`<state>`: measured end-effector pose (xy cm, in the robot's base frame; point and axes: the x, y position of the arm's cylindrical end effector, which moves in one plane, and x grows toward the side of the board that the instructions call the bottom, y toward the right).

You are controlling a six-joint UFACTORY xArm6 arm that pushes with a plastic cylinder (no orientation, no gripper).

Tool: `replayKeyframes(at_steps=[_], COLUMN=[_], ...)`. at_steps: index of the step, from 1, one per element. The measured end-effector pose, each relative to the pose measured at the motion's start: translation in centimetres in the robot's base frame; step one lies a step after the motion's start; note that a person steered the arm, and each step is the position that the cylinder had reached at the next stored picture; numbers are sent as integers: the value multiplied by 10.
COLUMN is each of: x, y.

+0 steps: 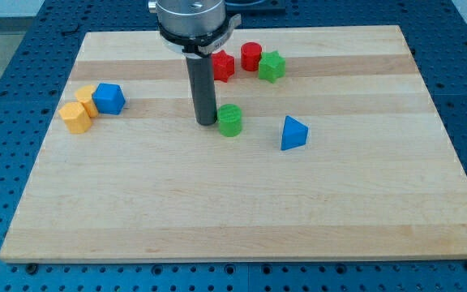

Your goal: Move the green circle below the red circle

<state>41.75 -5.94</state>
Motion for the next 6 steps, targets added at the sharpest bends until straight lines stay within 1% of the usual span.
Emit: replayKeyframes(at_steps=[1,2,4,5,6], x=[32,39,39,32,32], y=[-5,8,70,81,68])
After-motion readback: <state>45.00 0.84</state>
